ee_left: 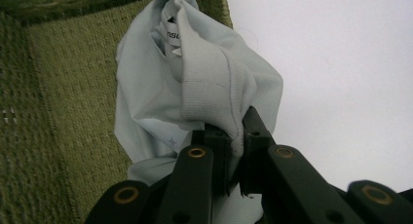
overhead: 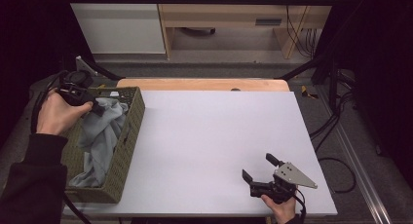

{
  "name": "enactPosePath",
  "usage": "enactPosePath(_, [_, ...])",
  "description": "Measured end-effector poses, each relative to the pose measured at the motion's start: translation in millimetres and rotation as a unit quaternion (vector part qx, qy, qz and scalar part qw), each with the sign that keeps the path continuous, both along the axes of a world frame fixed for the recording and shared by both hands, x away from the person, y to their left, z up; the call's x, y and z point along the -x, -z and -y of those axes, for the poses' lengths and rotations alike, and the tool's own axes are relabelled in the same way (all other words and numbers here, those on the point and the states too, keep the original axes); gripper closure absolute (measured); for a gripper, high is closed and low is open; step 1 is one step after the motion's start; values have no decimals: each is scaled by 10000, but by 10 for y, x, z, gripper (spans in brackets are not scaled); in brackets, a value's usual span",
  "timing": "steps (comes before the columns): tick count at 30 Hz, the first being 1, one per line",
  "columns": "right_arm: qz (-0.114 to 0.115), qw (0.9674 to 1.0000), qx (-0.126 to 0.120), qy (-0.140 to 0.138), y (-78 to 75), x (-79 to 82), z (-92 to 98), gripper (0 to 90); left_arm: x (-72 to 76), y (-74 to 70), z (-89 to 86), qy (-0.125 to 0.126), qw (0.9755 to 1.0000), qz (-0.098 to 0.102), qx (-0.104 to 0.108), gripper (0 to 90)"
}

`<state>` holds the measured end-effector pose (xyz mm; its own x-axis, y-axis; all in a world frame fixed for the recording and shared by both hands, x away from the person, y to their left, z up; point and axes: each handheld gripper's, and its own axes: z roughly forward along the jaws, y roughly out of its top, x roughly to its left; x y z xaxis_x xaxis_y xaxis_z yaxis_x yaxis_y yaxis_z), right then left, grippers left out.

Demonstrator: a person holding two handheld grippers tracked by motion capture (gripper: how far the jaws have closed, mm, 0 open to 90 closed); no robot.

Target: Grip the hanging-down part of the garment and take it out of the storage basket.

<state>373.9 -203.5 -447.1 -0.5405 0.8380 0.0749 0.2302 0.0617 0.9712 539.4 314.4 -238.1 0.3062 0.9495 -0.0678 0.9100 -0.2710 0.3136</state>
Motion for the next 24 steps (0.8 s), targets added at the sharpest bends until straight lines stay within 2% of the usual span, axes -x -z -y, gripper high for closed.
enactPosePath(15, [-25, 10000, -21, -47, -5, -1, -21, 13, 130, -401, -79, -33, 9991, 416, -3, 846])
enactPosePath(23, [-20, 10000, -23, -76, -8, -10, -27, 14, 205, -665, -96, -69, 9980, 620, -46, 846])
enactPosePath(24, [-30, 10000, -25, -86, -10, -12, -32, 14, 228, -733, -91, -69, 9976, 685, -48, 846])
